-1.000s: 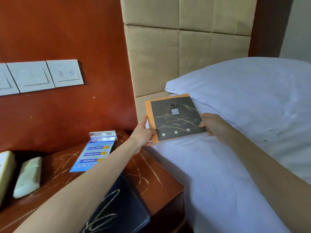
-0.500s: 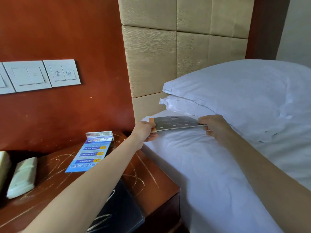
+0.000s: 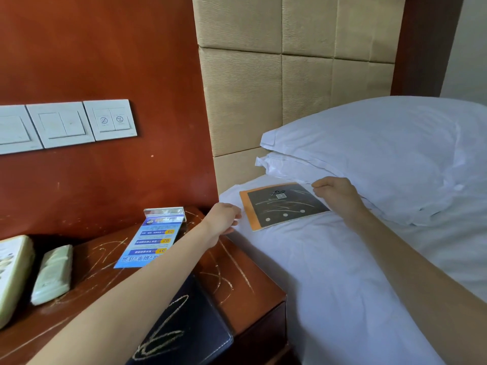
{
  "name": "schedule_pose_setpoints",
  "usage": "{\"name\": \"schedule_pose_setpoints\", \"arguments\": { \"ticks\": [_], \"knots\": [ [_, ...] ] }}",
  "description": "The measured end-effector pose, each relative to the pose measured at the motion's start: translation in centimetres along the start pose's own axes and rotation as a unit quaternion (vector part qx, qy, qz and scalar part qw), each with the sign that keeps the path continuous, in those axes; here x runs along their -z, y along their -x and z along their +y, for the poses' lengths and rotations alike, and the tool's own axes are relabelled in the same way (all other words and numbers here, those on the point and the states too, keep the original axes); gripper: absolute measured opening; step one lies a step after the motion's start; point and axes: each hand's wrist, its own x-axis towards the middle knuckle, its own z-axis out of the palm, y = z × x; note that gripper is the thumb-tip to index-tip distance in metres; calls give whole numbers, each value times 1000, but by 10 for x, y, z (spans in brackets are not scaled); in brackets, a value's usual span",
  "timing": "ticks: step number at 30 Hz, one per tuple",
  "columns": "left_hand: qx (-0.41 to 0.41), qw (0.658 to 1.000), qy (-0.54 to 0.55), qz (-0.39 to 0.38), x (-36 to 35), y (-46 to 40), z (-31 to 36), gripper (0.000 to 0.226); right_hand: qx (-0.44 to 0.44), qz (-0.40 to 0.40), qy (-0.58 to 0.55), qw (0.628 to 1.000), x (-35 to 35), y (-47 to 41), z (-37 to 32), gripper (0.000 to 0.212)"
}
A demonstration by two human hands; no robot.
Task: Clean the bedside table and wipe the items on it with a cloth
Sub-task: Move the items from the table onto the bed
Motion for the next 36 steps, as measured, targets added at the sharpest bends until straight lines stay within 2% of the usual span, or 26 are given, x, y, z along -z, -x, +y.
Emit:
{"name": "schedule_pose_setpoints", "arguments": {
  "ticks": [7,13,18,25,28,31,36],
  "knots": [
    [-81,996,-12,25,46,37,-2,28,35,-111,-95,989,-14,30,-29,15],
    [-170,981,-74,50,89,83,-7,29,71,-213,-76,971,-36,81,-54,14],
    [-217,958,-175,72,117,114,-18,28,102,-307,-51,945,-60,123,-71,12],
    [-157,928,-333,61,151,136,-57,16,193,-390,131,891,-89,168,-60,21],
    [-118,915,-385,27,161,139,-76,32,210,-408,179,870,-96,179,-53,39],
    [-73,902,-425,-6,166,141,-89,52,212,-451,222,838,-94,185,-50,71],
    [-14,893,-449,5,169,147,-99,78,230,-502,282,784,-87,191,-42,81]
  ]
}}
